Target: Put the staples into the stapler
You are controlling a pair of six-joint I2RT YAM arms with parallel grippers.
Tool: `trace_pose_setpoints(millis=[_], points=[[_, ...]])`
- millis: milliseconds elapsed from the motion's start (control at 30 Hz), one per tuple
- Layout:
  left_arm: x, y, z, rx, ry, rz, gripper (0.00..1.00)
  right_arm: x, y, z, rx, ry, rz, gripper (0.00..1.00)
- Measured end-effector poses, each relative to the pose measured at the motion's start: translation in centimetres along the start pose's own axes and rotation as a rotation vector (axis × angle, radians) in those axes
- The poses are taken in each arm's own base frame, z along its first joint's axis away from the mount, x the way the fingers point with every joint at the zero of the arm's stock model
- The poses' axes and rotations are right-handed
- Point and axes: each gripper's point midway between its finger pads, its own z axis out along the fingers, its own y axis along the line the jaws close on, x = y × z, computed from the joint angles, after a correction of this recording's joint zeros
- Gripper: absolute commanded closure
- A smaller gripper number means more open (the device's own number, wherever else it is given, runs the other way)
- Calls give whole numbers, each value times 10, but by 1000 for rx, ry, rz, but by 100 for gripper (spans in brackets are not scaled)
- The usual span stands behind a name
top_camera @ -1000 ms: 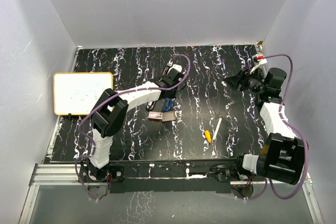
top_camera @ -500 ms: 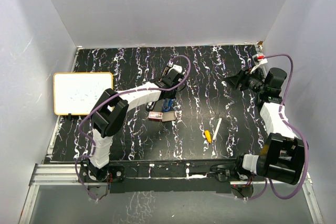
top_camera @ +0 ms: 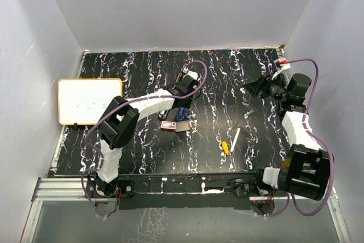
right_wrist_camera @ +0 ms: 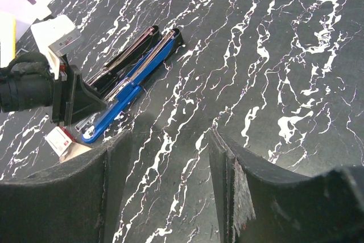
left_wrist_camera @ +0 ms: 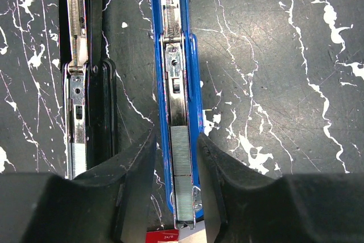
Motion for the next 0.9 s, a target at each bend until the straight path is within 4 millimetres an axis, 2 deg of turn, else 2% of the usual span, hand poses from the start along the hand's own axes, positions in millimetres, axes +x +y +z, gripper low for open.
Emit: trace_pose_setpoints(millis=[133,267,367,467,567,733,900], points=[[-3,0,-2,7,-7,21,62,1,0,0,1,2,7,41],[-12,-2,-11,36,-26,51,49,3,0,0,2,9,13,40],[-26,-1,-27,76,-65,68,38,4,1,0,0,19,9,38],[-38,4,-50,135,-110,63,32,1,5,3,-13,31,-21,37],[-45,27,-72,179,-144,35,28,-7,10,9,-33,40,-68,35],[-50,84,-94,154,-196,-1,20,-16,20,26,-48,49,-150,31],[-37,105,-107,143,-208,35,12,-10,29,57,-62,92,-178,24]])
